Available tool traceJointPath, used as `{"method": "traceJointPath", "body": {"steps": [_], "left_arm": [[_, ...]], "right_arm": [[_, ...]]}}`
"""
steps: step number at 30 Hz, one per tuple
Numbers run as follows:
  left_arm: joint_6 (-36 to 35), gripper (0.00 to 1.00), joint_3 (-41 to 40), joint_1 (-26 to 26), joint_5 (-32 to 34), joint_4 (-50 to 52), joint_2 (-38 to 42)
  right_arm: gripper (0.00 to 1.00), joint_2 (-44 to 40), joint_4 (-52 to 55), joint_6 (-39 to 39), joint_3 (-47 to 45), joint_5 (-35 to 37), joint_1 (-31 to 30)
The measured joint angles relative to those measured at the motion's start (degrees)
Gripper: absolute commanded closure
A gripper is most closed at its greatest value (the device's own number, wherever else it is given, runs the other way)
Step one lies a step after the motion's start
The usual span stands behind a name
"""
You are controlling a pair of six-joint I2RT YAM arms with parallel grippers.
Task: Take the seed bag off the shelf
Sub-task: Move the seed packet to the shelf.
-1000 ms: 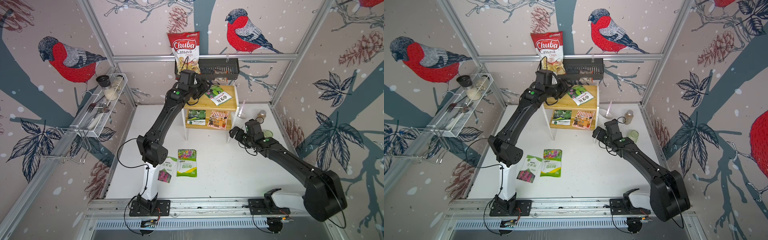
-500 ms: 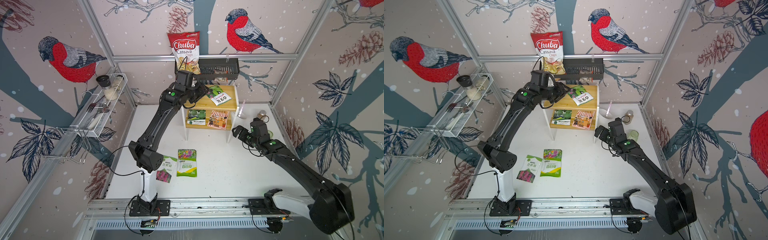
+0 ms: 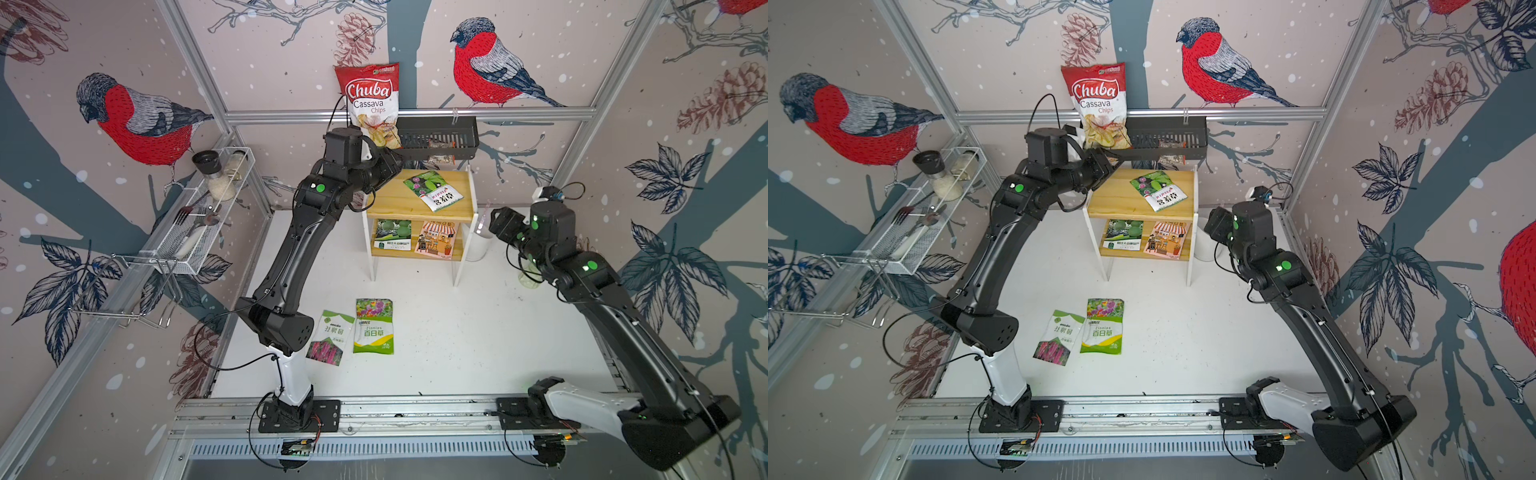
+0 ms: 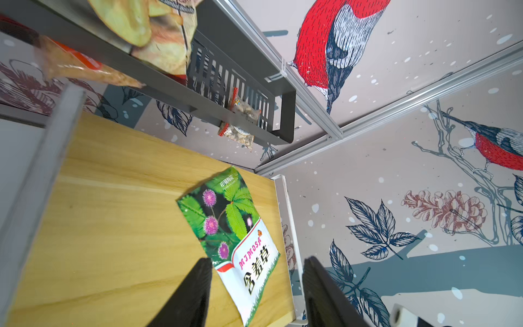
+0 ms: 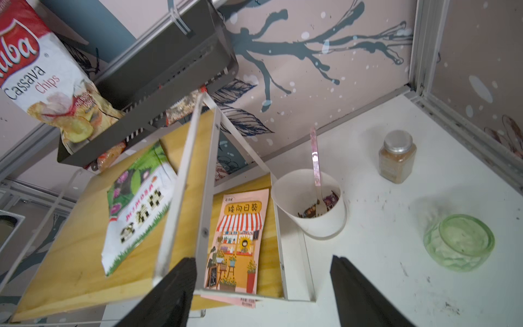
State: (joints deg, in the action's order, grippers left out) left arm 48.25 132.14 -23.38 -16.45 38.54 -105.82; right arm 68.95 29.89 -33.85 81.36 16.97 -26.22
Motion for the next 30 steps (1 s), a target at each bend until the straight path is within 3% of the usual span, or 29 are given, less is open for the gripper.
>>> {"method": "traceJointPath", "body": {"steps": [9, 21, 30], "left_arm": [[-0.6, 0.41, -20.0, 7.8, -0.5, -5.9, 11.1], [-1.6, 0.41, -24.5, 12.4, -5.0, -9.4, 12.1], [-1.7, 0.41, -25.3, 15.1, -7.4, -9.5, 11.5]], "right_arm": [[0.16, 19.1, -5.0, 9.1, 20.5, -0.2, -0.1], [0.15, 42.1, -5.3, 14.4, 48.3, -5.0, -3.8], [0.15, 48.1, -3.1, 14.0, 51.8, -9.6, -4.3]]}}
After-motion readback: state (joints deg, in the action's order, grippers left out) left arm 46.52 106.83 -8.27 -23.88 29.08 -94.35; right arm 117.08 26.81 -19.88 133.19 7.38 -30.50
